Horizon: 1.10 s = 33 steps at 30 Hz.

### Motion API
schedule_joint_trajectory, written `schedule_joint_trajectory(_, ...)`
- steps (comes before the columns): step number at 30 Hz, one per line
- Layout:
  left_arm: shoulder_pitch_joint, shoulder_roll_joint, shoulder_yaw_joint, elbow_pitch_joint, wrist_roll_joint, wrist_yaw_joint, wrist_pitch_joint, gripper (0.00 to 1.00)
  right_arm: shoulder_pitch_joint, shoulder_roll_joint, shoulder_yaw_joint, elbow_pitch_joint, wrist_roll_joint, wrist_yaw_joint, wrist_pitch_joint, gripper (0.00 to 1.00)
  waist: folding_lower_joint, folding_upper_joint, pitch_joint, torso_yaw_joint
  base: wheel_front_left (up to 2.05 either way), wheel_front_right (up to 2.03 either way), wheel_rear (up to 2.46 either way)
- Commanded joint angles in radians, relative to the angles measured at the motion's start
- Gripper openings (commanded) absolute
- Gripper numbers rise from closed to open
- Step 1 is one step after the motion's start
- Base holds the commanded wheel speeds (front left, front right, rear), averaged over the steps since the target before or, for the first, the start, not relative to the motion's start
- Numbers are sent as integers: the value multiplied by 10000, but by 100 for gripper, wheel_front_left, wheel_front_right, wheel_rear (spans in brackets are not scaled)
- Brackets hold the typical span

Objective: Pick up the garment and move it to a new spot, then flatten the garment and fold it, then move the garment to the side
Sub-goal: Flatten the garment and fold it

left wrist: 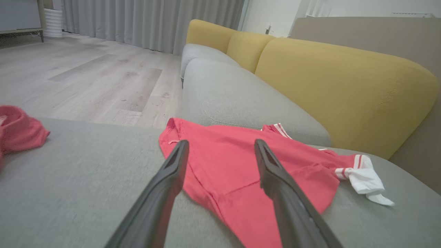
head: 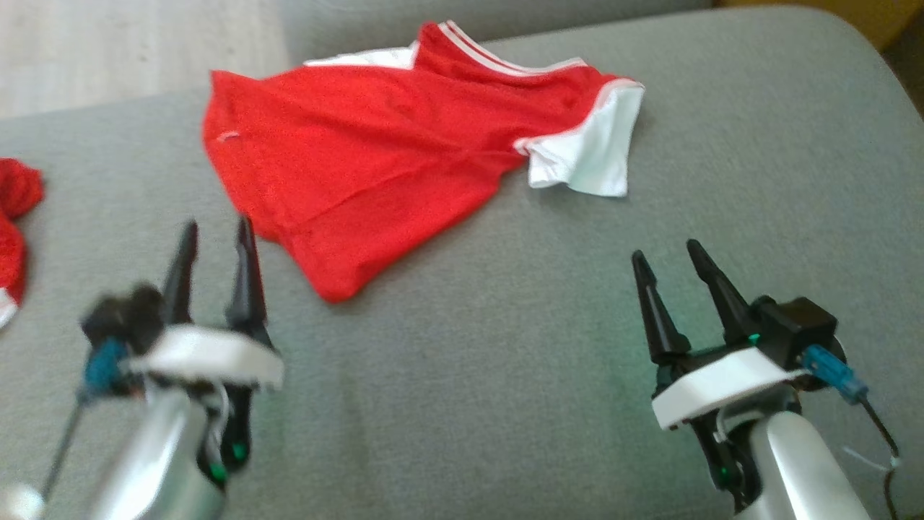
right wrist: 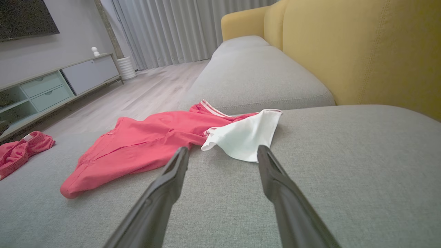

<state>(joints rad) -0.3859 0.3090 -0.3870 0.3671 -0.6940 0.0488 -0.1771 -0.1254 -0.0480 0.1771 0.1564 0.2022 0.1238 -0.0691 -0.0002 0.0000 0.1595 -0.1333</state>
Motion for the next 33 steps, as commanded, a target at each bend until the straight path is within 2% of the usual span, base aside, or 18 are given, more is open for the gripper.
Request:
schedule_joint_trajectory(1, 136, 165, 326, -430, 180, 182, -335, 100, -48, -22, 82, -439, -102, 69, 92, 100, 2, 0, -502, 465, 0, 0, 0)
schedule_joint_trajectory(6, 1660, -279, 403, -1154, 686, 618, -798, 100, 396, -22, -255, -675, -278, 69, 439, 100, 2, 0, -953, 791, 0, 0, 0)
schedule_joint_trajectory(10, 2479, -363, 533, -1623, 1085, 715, -838, 100, 700, -22, -467, -907, -382, 69, 692, 100, 2, 0, -1214, 947, 0, 0, 0)
schedule_joint_trajectory(20, 2950, -443, 827, -1984, 1392, 813, -845, 100, 1062, -22, -570, -1277, -449, 69, 987, 100, 2, 0, -1306, 1027, 0, 0, 0)
schedule_joint_trajectory(27, 2951, -431, 806, -1944, 1416, 773, -840, 100, 1068, -22, -540, -1243, -406, 69, 996, 100, 2, 0, -1264, 974, 0, 0, 0)
schedule_joint_trajectory(33, 2399, -684, 392, -1628, 1178, 369, -285, 100, 986, -22, -495, -1280, -378, 69, 1017, 100, 2, 0, -1083, 946, 0, 0, 0)
